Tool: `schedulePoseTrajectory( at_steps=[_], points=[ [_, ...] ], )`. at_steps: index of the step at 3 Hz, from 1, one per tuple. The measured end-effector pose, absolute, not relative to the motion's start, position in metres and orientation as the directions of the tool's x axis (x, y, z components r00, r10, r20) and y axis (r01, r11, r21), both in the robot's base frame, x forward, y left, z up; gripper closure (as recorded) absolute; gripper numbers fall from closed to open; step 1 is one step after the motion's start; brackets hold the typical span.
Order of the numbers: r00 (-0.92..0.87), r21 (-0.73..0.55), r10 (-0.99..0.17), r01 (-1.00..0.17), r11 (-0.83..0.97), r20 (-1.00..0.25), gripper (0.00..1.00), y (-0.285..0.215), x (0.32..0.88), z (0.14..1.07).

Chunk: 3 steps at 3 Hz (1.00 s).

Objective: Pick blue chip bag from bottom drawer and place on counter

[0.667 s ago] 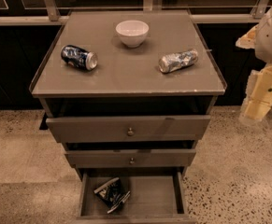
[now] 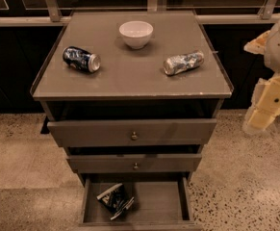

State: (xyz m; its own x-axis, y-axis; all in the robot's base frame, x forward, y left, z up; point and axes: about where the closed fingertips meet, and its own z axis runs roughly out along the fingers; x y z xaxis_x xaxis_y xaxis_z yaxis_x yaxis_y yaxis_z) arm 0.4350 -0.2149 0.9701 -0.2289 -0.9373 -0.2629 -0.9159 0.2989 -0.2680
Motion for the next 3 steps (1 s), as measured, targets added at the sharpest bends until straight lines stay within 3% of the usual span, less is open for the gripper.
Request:
schedulePoseTrajectory(
  at_steps=[2,3],
  points=[
    [-0.293,-0.170,-0.798,-0.884,0.436,-0.526,0.00,-0.194,0.396,0.874],
    [-0.344,-0.131,-0.737,-0.855,0.503,-0.583,0.00,-0.191,0.389,0.853]
  ],
)
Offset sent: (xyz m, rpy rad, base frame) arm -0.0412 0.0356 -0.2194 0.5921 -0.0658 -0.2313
